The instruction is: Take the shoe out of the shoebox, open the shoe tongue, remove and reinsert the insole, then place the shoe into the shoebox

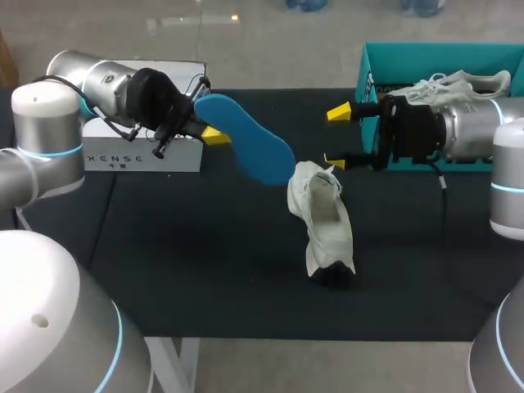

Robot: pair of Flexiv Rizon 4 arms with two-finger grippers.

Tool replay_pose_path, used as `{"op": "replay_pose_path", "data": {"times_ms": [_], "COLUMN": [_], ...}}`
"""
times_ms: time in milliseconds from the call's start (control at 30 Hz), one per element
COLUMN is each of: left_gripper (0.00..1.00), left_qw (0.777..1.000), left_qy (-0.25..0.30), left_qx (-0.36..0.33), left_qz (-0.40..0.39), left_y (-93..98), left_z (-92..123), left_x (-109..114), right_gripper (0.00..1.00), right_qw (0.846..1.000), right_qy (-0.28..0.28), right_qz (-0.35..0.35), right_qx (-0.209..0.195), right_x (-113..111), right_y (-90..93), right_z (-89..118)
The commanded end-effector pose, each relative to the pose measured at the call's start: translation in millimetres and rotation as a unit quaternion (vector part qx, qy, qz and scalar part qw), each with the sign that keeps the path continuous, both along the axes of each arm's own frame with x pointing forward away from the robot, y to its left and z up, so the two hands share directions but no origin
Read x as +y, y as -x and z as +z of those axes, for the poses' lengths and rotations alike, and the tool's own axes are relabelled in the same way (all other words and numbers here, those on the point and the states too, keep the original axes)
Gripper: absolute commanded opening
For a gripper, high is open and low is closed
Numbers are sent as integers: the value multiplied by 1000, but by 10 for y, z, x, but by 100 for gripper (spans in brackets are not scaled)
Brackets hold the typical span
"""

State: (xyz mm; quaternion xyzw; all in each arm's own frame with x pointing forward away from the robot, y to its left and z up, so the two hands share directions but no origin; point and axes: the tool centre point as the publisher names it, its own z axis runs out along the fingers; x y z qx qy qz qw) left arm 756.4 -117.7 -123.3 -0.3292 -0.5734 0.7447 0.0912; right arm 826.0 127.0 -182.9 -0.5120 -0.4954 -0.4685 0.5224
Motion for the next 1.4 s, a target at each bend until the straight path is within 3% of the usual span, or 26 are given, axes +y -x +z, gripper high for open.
{"op": "replay_pose_path", "data": {"times_ms": [33,200,500,633,1033,1400], "left_gripper": [0,0,0,0,0,0], "left_qw": [993,977,945,933,930,916], "left_qy": [61,93,24,-34,-47,-38], "left_qx": [-104,-190,-322,-354,-354,-393], "left_qz": [0,26,44,57,89,78], "left_y": [60,140,315,356,386,453], "left_z": [-20,-16,99,125,-124,-284], "left_x": [-29,45,107,86,-9,-390], "right_gripper": [100,100,100,100,100,100], "right_qw": [1000,1000,1000,1000,1000,1000], "right_qy": [1,1,1,1,1,1], "right_qz": [-1,-1,-1,-1,-1,-1], "right_qx": [0,0,0,0,0,0], "right_x": [9,9,9,9,9,9], "right_y": [7,7,7,7,7,7], "right_z": [-1,-1,-1,-1,-1,-1]}}
